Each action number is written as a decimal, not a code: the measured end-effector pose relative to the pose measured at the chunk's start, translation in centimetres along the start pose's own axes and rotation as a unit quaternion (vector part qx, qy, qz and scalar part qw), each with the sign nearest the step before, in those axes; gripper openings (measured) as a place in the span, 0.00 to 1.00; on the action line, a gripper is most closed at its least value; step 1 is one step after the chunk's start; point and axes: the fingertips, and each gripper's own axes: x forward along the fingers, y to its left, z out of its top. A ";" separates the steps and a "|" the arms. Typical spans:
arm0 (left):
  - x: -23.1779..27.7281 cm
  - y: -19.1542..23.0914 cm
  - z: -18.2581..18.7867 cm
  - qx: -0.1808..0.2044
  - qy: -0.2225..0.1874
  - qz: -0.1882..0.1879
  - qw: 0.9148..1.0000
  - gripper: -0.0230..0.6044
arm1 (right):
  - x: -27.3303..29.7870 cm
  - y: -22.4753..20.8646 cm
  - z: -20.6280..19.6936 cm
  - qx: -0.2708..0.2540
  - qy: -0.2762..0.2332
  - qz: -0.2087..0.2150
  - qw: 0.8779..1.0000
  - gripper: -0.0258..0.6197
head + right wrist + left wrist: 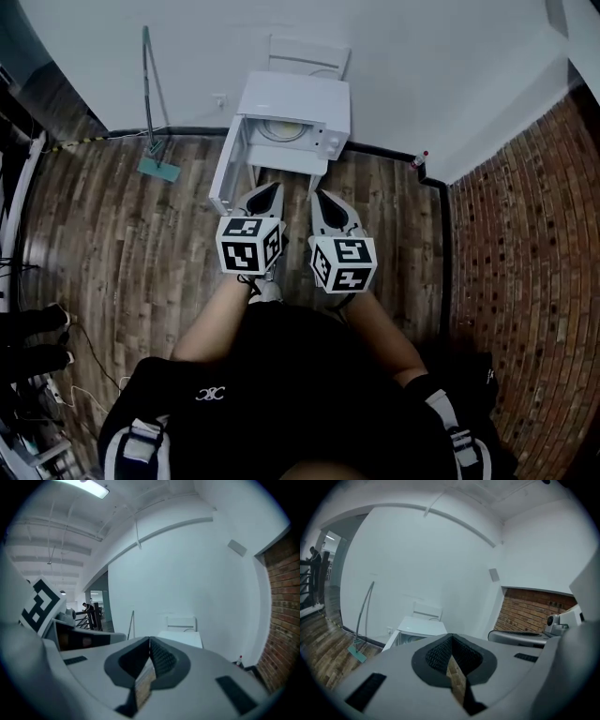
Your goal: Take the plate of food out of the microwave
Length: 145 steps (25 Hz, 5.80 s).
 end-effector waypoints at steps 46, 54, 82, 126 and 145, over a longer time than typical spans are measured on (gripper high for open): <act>30.0 18.1 -10.0 -0.406 -0.026 0.155 0.900 0.29 | 31.4 -15.0 -6.7 -0.112 0.188 0.221 0.950 0.06; 37.7 25.7 -21.1 -0.495 -0.048 0.158 0.853 0.52 | 37.0 -15.3 -18.1 -0.139 0.228 0.206 0.941 0.06; 56.0 33.3 -29.8 -0.535 0.059 0.200 0.819 0.61 | 38.7 -23.0 -27.5 -0.112 0.283 0.164 0.938 0.06; 33.4 23.9 -23.6 -0.708 -0.182 0.079 0.678 0.06 | 39.5 -16.8 -23.5 -0.050 0.244 0.211 0.945 0.06; 26.0 14.9 6.5 -0.636 -0.133 0.068 0.757 0.06 | 35.3 -19.0 8.1 -0.026 0.056 0.194 0.979 0.06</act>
